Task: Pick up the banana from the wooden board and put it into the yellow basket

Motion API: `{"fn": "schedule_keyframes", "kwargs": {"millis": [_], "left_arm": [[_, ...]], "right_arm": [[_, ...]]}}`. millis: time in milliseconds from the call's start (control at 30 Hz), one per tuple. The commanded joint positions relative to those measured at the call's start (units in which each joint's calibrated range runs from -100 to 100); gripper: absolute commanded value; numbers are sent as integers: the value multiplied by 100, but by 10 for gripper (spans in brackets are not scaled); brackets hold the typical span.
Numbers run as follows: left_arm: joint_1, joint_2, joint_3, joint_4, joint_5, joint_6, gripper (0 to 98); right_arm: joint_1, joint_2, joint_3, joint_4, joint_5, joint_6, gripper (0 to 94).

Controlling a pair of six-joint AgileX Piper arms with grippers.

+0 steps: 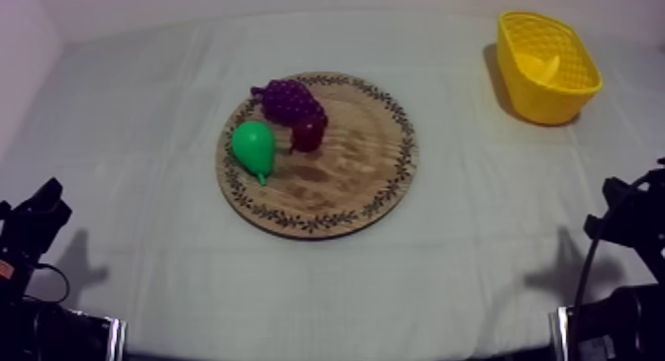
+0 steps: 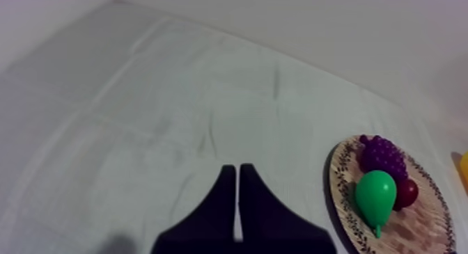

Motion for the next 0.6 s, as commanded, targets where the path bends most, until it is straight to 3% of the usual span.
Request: {"fn": "schedule_keyframes", "kwargs": {"millis": [0,300,567], "left_arm": [[-3,-3,3,-1,2,0,1],[-3,-3,3,-1,2,1,1],[-3,-3,3,-1,2,1,1]], "right_arm": [[27,-19,2,-4,8,-2,5],[40,-44,144,-10,-613,626,5],[41,-45,159,-11,-687,582,5]]}}
